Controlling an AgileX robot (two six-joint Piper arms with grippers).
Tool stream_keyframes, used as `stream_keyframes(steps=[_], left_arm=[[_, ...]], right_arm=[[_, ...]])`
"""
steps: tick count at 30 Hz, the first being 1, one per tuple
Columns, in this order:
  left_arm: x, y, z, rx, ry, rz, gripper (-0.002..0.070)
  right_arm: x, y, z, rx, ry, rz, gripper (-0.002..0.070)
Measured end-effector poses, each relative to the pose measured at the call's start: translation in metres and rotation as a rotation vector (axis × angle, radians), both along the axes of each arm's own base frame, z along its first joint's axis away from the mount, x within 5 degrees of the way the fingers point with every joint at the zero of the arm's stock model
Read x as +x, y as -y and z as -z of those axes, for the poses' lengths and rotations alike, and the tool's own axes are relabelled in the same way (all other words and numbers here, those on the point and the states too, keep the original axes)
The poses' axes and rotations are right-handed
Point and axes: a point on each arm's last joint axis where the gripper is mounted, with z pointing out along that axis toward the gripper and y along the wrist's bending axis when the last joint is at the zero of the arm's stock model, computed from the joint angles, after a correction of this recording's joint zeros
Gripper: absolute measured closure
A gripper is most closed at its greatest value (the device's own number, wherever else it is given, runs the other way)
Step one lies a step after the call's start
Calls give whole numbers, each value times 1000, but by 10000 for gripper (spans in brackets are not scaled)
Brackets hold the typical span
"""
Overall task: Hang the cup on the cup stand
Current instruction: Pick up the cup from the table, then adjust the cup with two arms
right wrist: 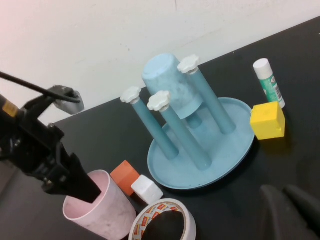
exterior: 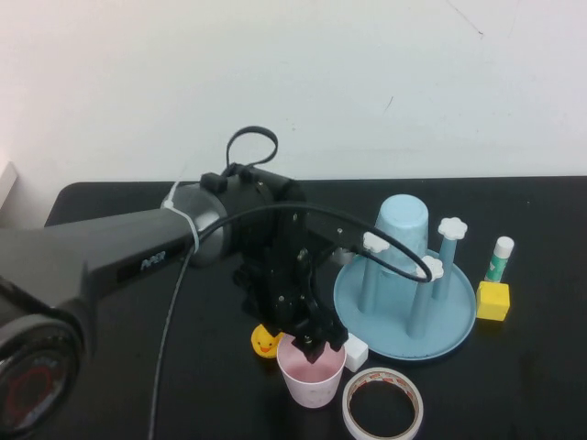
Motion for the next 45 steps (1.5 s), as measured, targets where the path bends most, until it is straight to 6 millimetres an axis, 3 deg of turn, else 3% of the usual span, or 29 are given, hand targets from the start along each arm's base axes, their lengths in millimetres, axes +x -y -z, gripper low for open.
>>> stream_keyframes(steps=[6,14,18,22,29,32,37,41,45], left_arm=[[3,2,16,13,-15,-3,321],[6,3,35,42,-27,13,615],[5,2,35,49,-28,26,662],[3,1,10,19,14,40,666],[-18,-16,-96,-135,248,79,666],[-41,-28,-125,-196,335,89,666],[-90,-48,-136,-297,464,125,666],[-125,-60,-126,-381,564,158,666],[-146,-75,-115,-444,643,160,666]], right_arm=[[0,0,0,-2,0,0,678],[0,0,0,-4,0,0,678],[0,0,0,-4,0,0,678],[0,0,0,-4,0,0,678],[0,0,0,-10,7,3,678],[0,1,-1,-12,10,5,678],[0,1,-1,-14,14,7,678],[0,1,-1,-16,14,6,678],[0,1,-1,-18,15,6,678]])
